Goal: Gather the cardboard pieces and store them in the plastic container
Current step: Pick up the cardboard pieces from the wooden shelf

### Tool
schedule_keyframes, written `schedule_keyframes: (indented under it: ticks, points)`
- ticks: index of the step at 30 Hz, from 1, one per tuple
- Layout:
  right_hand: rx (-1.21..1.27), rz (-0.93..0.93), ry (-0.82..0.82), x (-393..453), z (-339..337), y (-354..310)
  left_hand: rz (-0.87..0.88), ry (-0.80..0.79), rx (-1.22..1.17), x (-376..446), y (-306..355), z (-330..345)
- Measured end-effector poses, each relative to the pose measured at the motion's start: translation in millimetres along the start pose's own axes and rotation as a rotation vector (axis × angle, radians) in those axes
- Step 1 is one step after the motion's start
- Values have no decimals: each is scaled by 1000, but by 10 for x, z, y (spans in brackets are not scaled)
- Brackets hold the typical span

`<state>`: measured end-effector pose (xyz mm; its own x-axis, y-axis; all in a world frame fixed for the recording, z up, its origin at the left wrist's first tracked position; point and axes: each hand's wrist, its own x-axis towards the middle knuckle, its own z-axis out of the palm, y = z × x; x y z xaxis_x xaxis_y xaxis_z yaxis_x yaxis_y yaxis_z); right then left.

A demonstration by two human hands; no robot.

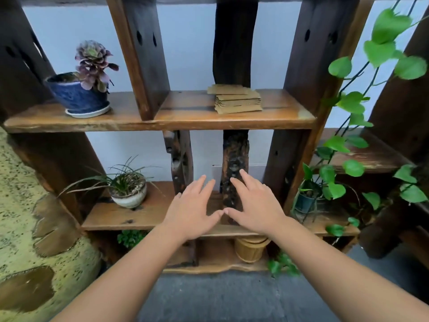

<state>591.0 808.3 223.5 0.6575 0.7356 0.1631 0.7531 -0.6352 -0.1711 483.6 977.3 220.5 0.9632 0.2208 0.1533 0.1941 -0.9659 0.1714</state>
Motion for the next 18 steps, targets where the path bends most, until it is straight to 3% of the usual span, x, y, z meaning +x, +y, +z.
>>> schedule_keyframes:
  ticks: [13,18]
  points:
    - [-109,-103,223,679,-948,512,-10,222,31,824,303,-688]
    - [-155,-110,224,950,-1143,571,-7,242,6,1139,280,-869]
